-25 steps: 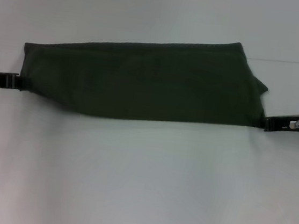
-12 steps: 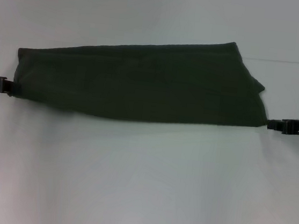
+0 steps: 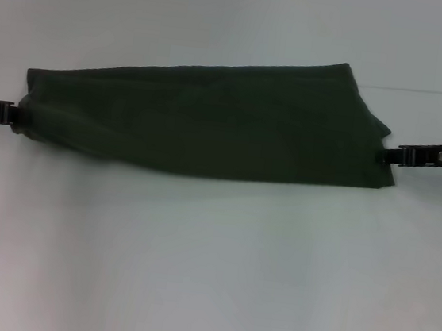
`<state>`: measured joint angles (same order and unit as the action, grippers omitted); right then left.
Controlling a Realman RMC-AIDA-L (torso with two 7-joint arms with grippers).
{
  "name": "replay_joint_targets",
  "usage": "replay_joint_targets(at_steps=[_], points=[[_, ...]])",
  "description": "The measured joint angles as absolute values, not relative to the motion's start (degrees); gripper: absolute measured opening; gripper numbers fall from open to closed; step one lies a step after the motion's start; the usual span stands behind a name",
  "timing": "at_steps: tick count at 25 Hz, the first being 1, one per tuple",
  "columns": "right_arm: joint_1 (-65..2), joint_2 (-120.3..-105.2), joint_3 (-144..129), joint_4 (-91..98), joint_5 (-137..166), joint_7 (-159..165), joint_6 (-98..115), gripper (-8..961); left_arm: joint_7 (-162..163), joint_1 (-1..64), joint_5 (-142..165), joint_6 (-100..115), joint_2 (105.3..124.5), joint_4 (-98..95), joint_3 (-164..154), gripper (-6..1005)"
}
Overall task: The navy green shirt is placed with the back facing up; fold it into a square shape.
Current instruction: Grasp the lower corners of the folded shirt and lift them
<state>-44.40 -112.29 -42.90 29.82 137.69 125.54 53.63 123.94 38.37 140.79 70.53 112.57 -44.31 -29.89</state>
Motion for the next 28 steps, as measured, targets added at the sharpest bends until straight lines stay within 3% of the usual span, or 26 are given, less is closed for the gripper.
replay_joint_targets(at_steps=[1,6,12,28], points=[[-45.10,-112.42,-42.90,29.09,138.89,126.02,52.74,231,123.90,38.47,140.79,70.46,112.60,-44.30,-29.91,13],[-47.34,-113.02,-42.97,26.66,143.80,128.73,49.10,462,123.87,38.78,140.80,69.95,112.54,-44.29,-29.97,13],[-47.53,-113.18,-43.16,26.46,145.10,130.58,48.10,577,123.83,39.07,140.80,69.26,112.45,-44.20,-30.07,14],[-48.47,-114.90,-43.58,24.25,145.20,130.52,45.78,570,123.83,39.27,140.79,68.52,112.64,-43.76,-30.85,14]])
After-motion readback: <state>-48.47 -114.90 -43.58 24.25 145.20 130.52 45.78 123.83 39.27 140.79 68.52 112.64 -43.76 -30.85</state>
